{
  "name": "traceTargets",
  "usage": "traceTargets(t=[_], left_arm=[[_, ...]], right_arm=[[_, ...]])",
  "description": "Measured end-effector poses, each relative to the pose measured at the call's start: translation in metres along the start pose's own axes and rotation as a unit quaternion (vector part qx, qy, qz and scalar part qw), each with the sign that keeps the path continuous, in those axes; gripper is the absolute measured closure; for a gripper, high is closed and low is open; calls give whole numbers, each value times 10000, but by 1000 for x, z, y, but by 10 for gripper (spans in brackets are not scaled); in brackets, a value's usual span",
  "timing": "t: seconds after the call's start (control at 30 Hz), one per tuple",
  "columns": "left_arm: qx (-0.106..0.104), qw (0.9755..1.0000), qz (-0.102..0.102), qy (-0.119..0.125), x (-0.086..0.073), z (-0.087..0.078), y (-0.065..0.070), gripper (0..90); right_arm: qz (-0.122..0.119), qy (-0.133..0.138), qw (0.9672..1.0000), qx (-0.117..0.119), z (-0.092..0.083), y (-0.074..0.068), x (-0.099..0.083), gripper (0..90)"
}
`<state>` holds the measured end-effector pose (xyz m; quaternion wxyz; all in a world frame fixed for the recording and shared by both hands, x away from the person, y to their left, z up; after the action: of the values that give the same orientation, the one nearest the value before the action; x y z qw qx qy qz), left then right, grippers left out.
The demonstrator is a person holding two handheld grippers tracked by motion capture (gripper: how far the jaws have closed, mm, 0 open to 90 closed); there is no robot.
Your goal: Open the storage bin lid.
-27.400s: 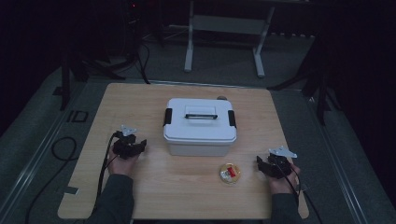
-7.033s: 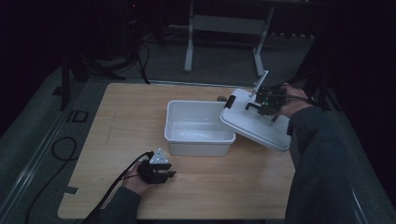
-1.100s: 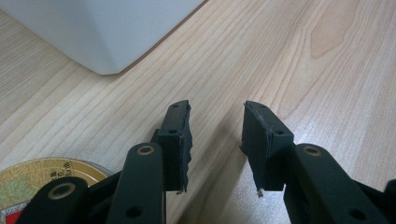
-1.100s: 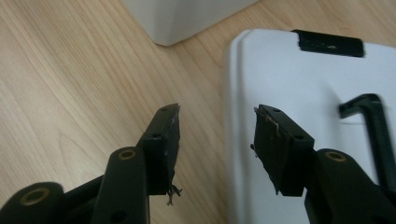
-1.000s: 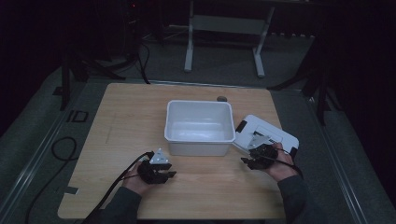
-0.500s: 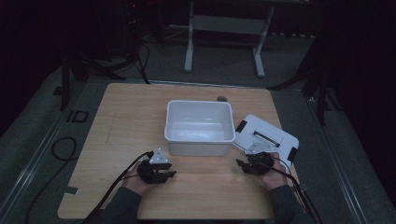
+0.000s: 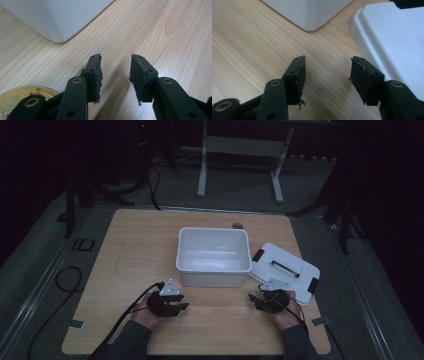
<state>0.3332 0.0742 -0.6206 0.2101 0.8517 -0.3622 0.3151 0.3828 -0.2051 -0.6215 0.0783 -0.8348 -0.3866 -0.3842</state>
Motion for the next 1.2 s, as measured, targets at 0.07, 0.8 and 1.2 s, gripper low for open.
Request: traceTargets(t=[0.07, 0.8, 1.2], left_arm=[[4, 10000, 0, 9, 0, 0, 0, 609], [45, 9995, -47, 303, 8, -16, -1, 575], [321, 9973, -109, 648, 21, -40, -11, 545]], right_arm=[[13, 30, 10000, -16, 0, 0, 0, 439], [452, 182, 9986, 200, 4, -4, -1, 355], [445, 180, 9986, 213, 4, -4, -1, 347]])
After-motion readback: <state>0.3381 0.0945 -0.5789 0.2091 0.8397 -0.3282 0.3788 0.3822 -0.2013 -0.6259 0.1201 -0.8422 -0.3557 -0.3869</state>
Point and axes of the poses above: each handheld gripper's, and its own axes: z roughly forward along the jaws, x roughly out of its top, y roughly to its right, the point moved 10 cm from there along z, roughly forward along the jaws, and after that the axes turned 5 degrees about -z, right-handed, at the moved point
